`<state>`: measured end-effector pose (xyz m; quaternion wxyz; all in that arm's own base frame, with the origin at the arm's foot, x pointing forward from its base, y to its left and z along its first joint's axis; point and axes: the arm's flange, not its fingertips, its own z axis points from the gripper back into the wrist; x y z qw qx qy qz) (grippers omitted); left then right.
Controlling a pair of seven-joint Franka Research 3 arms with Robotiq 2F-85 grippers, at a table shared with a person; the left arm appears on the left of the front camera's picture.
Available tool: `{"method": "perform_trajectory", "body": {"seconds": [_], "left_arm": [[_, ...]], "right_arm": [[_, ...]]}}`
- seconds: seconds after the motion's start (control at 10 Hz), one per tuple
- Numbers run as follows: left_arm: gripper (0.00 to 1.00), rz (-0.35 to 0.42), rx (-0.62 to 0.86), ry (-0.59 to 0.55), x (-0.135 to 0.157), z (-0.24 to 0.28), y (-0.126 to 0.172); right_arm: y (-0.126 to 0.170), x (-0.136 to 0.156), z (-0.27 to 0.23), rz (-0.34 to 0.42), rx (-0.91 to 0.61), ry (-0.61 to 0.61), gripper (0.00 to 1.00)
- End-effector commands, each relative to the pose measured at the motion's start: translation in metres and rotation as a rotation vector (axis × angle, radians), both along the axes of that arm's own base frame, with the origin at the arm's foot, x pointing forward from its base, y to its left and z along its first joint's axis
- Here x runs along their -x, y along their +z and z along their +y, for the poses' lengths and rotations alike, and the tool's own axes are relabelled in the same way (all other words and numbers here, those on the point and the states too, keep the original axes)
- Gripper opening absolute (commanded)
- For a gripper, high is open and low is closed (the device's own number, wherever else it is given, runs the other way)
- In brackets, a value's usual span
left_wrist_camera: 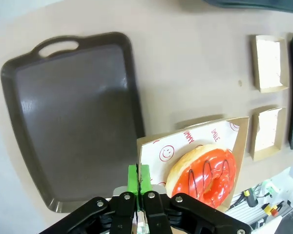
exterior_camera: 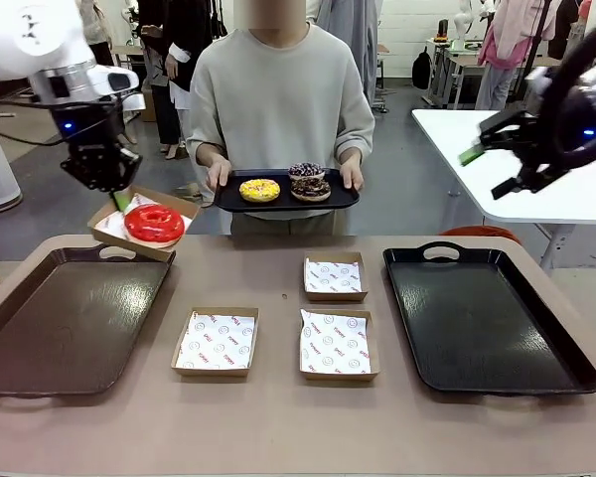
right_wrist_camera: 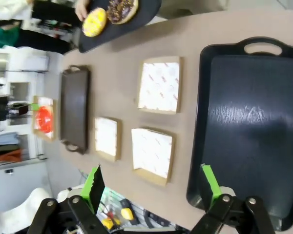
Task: Individually package the donuts and arrange them on the tray.
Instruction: Place the picked Paper togo box on the Handle tray while simultaneously picking up another Paper togo box from the table with the other hand.
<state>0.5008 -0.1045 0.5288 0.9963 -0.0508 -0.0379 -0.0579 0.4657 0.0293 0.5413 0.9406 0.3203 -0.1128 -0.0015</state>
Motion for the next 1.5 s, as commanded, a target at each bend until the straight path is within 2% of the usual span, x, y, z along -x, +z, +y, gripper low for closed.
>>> {"method": "perform_trajectory", "body": {"seconds": [0.0,0.3,0.6,0.9,1.0,1.4], "left_arm": [[0.01,-0.044,0.025,0.012,0.028,0.019,-0.011],[0.01,-0.056,0.044,0.041,0.050,0.049,-0.031],[0.01,-0.057,0.022,0.062,0.056,0.070,-0.046],[0.01,-0.035,0.011,0.084,0.059,0.079,-0.058],[0.01,-0.024,0.008,0.090,0.053,0.072,-0.051],[0.01,-0.024,0.008,0.090,0.053,0.072,-0.051]], "right_arm": [[-0.017,-0.014,0.037,0.055,0.163,0.000,1.00],[-0.045,-0.022,0.106,0.073,0.303,0.044,1.00],[-0.076,-0.025,0.143,0.101,0.367,0.076,1.00],[-0.084,-0.022,0.142,0.101,0.366,0.080,1.00],[-0.087,-0.019,0.144,0.113,0.353,0.111,1.00],[-0.087,-0.019,0.144,0.113,0.353,0.111,1.00]]}}
